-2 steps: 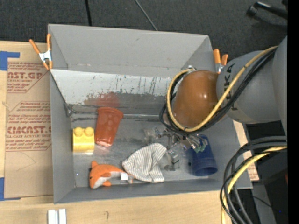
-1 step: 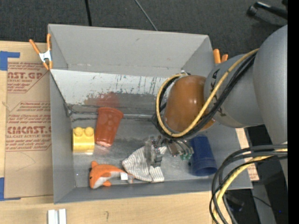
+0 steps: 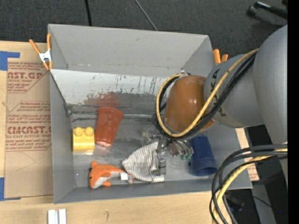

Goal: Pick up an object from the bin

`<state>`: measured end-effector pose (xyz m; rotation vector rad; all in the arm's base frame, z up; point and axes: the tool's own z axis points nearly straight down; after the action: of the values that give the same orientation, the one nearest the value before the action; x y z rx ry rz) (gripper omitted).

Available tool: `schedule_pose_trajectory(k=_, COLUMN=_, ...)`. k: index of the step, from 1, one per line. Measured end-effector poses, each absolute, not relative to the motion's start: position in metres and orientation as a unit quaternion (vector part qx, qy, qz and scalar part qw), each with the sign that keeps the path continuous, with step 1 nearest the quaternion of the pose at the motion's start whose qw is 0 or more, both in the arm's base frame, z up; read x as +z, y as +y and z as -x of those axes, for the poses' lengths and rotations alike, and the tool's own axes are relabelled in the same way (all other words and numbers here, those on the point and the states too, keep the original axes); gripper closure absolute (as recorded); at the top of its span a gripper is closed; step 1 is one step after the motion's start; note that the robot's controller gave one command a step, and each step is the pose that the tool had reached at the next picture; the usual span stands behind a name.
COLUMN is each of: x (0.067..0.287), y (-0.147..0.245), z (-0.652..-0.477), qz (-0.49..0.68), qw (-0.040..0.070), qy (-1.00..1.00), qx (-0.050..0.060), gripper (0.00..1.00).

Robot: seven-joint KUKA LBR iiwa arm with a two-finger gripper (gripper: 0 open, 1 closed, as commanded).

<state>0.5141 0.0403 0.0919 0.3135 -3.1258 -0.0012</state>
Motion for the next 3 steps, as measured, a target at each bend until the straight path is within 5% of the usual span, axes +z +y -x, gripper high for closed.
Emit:
schedule_pose_trajectory(k=1, x=0.092, y=0.04, z=-0.514, qz=-0.1, qw=0.0, qy=-0.995, qx=0.0, gripper=1.0)
schedule_pose_trajectory(k=2, x=0.092, y=0.04, z=-0.514, qz=-0.1, qw=0.0, qy=-0.995, qx=0.0, gripper=1.0)
schedule_pose_trajectory(k=3, x=0.072, y=0.089, z=-0.507, qz=-0.102, qw=0.001, qy=-0.995, qx=-0.001, gripper=0.0)
